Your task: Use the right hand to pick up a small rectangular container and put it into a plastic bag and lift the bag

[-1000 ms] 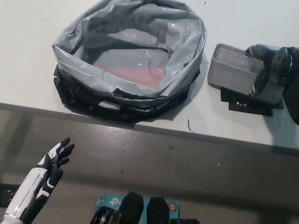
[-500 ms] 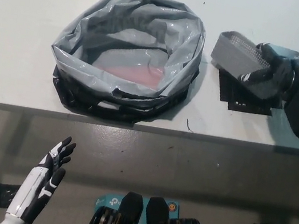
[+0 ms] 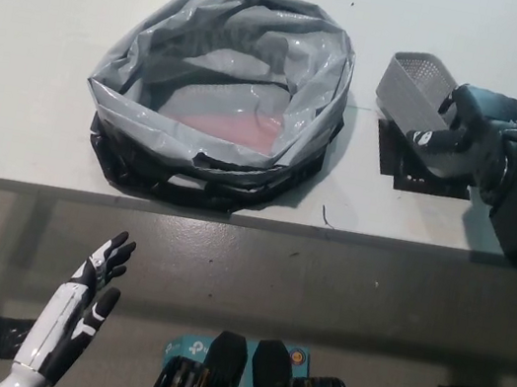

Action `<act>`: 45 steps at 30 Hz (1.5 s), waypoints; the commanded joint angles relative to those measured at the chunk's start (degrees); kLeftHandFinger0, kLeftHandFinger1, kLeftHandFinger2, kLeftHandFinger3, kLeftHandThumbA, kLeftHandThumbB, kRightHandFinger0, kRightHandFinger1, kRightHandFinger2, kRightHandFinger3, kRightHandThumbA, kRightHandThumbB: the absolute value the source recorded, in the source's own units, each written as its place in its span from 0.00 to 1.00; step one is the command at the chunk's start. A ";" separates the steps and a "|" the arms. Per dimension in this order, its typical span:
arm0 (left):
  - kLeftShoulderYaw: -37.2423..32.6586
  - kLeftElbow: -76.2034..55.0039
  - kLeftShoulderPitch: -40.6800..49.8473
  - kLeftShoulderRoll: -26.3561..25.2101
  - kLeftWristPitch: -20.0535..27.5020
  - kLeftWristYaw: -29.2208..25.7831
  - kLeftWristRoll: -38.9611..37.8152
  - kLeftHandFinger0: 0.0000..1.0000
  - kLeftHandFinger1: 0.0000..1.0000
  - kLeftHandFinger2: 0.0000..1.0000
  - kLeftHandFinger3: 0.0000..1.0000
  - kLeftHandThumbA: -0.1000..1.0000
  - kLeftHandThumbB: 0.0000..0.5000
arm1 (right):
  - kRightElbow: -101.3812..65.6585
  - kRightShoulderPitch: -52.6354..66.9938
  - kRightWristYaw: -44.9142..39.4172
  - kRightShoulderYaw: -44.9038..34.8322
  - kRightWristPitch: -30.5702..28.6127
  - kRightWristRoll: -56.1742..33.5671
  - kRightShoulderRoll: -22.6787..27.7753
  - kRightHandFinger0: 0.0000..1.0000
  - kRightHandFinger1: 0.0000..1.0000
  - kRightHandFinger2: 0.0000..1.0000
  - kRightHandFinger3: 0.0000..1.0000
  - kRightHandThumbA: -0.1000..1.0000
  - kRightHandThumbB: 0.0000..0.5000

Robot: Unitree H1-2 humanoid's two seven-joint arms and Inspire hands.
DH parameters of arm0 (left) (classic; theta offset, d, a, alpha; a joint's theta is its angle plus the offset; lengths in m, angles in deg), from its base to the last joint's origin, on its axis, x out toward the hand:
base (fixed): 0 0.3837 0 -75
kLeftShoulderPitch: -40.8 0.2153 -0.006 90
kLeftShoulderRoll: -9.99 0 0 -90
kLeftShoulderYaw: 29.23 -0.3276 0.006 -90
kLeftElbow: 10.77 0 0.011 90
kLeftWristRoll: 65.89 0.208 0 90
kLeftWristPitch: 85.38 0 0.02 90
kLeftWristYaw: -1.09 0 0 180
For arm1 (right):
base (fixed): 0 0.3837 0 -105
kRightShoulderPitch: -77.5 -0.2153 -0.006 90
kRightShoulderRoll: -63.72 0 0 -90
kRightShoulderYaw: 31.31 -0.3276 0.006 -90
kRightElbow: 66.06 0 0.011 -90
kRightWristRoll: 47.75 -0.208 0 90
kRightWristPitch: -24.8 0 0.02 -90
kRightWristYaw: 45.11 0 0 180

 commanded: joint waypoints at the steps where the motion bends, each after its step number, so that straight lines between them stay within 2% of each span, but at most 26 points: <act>1: 0.34 -1.32 -0.75 -1.15 1.08 0.51 -0.13 1.00 1.00 1.00 1.00 0.94 0.61 | 0.34 -2.05 1.33 -2.67 -3.37 -2.97 0.96 0.03 0.45 0.94 0.94 0.00 0.37; 4: 0.36 -1.17 -0.88 -1.10 0.79 0.47 -0.16 1.00 1.00 1.00 1.00 0.93 0.62 | 0.11 -2.97 1.48 -5.32 -5.49 -4.41 1.29 0.00 0.45 0.88 0.86 0.00 0.37; 5: 0.35 -1.35 -0.85 -1.15 0.52 0.56 -0.23 1.00 1.00 1.00 1.00 0.93 0.62 | -0.06 -3.74 1.04 -6.09 -5.65 -4.96 1.29 0.10 0.58 0.96 0.88 0.00 0.37; 6: 0.32 -1.49 -0.79 -1.22 0.28 0.67 -0.28 1.00 1.00 1.00 1.00 0.93 0.61 | -0.29 -4.67 0.30 -7.37 -5.54 -5.96 1.24 0.19 0.65 0.95 0.87 0.00 0.40; 7: 0.31 -1.44 -0.80 -1.20 0.31 0.65 -0.23 1.00 1.00 1.00 1.00 0.93 0.61 | -0.32 -5.05 -0.03 -8.17 -5.28 -6.52 1.20 0.21 0.63 0.91 0.86 0.00 0.40; 10: 0.30 -0.97 -0.93 -1.30 0.96 0.68 -0.15 1.00 1.00 1.00 1.00 0.93 0.60 | -1.15 -7.24 -2.17 -13.09 -5.76 -10.49 1.04 0.05 0.53 0.89 0.91 0.00 0.38; 11: 0.30 -0.97 -0.93 -1.30 0.96 0.68 -0.15 1.00 1.00 1.00 1.00 0.93 0.60 | -1.15 -7.24 -2.17 -13.09 -5.76 -10.49 1.04 0.05 0.53 0.89 0.91 0.00 0.38; 12: 0.31 -0.95 -0.92 -1.30 0.95 0.69 -0.11 1.00 1.00 1.00 1.00 0.94 0.60 | -1.20 -7.35 -2.34 -14.02 -6.19 -10.57 1.03 0.03 0.55 0.91 0.91 0.00 0.38; 13: 0.30 -1.02 -0.92 -1.39 0.88 0.66 0.18 1.00 1.00 1.00 1.00 0.94 0.60 | -1.78 -9.05 -3.58 -16.73 -4.51 -12.84 0.77 0.04 0.63 1.00 0.94 0.00 0.35; 15: 0.27 -1.02 -0.92 -1.67 0.90 0.83 0.25 1.00 1.00 1.00 1.00 0.95 0.58 | -2.50 -10.79 -5.10 -19.65 -3.10 -15.03 0.63 0.05 0.68 1.00 0.92 0.00 0.34; 17: 0.22 -1.18 -0.83 -1.64 0.50 1.01 -0.10 1.00 1.00 1.00 1.00 0.94 0.59 | -2.95 -11.83 -6.51 -23.11 -2.97 -17.68 0.69 0.04 0.67 1.00 0.88 0.00 0.36; 19: 0.23 -1.33 -0.62 -1.76 0.34 1.13 -0.12 1.00 1.00 1.00 1.00 0.94 0.59 | -3.73 -12.76 -8.88 -27.20 -2.61 -21.20 0.75 0.05 0.65 0.97 0.82 0.00 0.31; 21: 0.28 -1.09 -0.58 -1.96 0.61 1.21 0.17 1.00 1.00 1.00 1.00 0.94 0.57 | -4.80 -13.66 -9.87 -30.19 -1.14 -22.85 0.76 0.05 0.57 0.95 0.90 0.00 0.38; 22: 0.26 -0.96 -0.46 -1.95 0.98 1.17 0.24 1.00 1.00 1.00 1.00 0.94 0.56 | -6.40 -14.11 -10.04 -31.55 0.51 -23.63 0.79 0.07 0.52 0.95 1.00 0.00 0.37; 23: 0.26 -0.91 -0.36 -1.92 1.03 1.21 0.01 1.00 1.00 1.00 1.00 0.93 0.55 | -7.50 -14.37 -11.13 -33.61 1.28 -25.56 0.82 0.06 0.51 0.92 1.00 0.00 0.35; 24: 0.26 -0.85 -0.28 -1.92 1.07 1.23 -0.09 1.00 1.00 1.00 1.00 0.93 0.55 | -8.35 -14.60 -12.36 -35.56 1.45 -27.38 0.94 0.07 0.52 0.83 0.97 0.00 0.40; 26: 0.22 -0.75 -0.12 -1.93 1.27 1.24 -0.17 1.00 1.00 1.00 1.00 0.92 0.54 | -9.68 -14.56 -13.57 -37.15 1.26 -28.36 1.06 0.05 0.51 0.85 0.89 0.00 0.38; 27: 0.22 -0.73 -0.04 -1.94 1.19 1.34 -0.39 1.00 1.00 1.00 1.00 0.92 0.55 | -10.42 -14.52 -14.13 -37.56 0.61 -28.40 1.12 0.03 0.52 0.88 0.90 0.00 0.38; 29: 0.26 -0.95 0.14 -2.03 0.66 1.36 -0.28 1.00 1.00 1.00 1.00 0.92 0.57 | -12.61 -14.39 -15.25 -37.80 0.41 -28.50 1.05 0.00 0.48 0.89 0.83 0.00 0.39; 32: 0.17 -0.95 0.27 -2.03 0.37 1.42 -0.20 1.00 1.00 1.00 1.00 0.92 0.57 | -18.49 -13.59 -17.55 -36.91 1.44 -28.57 0.18 0.01 0.49 0.92 0.93 0.00 0.38; 34: 0.15 -0.95 0.37 -1.99 0.26 1.42 -0.23 1.00 1.00 1.00 1.00 0.92 0.58 | -21.70 -12.87 -18.20 -35.80 3.02 -28.11 -0.32 0.04 0.52 0.94 0.94 0.00 0.38; 36: 0.08 -0.95 0.55 -1.90 0.27 1.36 -0.10 1.00 1.00 1.00 1.00 0.92 0.58 | -26.98 -11.50 -19.64 -34.06 5.46 -27.67 -1.49 0.00 0.51 0.96 0.95 0.00 0.39; 37: 0.06 -0.83 0.62 -1.85 0.44 1.35 -0.14 1.00 1.00 1.00 1.00 0.92 0.57 | -29.20 -10.63 -21.11 -32.21 5.21 -26.73 -2.20 0.04 0.58 0.99 0.96 0.00 0.37; 41: -0.01 -0.46 0.51 -1.91 0.97 1.34 0.02 1.00 1.00 1.00 1.00 0.92 0.56 | -34.41 -8.49 -20.96 -24.49 7.91 -21.37 -4.25 0.07 0.61 0.96 0.93 0.00 0.33; 43: -0.28 -0.57 0.73 -1.88 0.70 1.51 0.14 1.00 1.00 1.00 1.00 0.92 0.57 | -35.10 -6.85 -20.86 -21.14 5.34 -20.17 -5.30 0.08 0.60 0.93 0.87 0.00 0.35; 45: -0.42 -0.64 1.00 -1.90 0.77 1.63 0.08 1.00 1.00 1.00 1.00 0.92 0.57 | -35.11 -5.99 -20.63 -17.75 3.87 -18.15 -5.50 0.14 0.65 0.95 0.87 0.00 0.34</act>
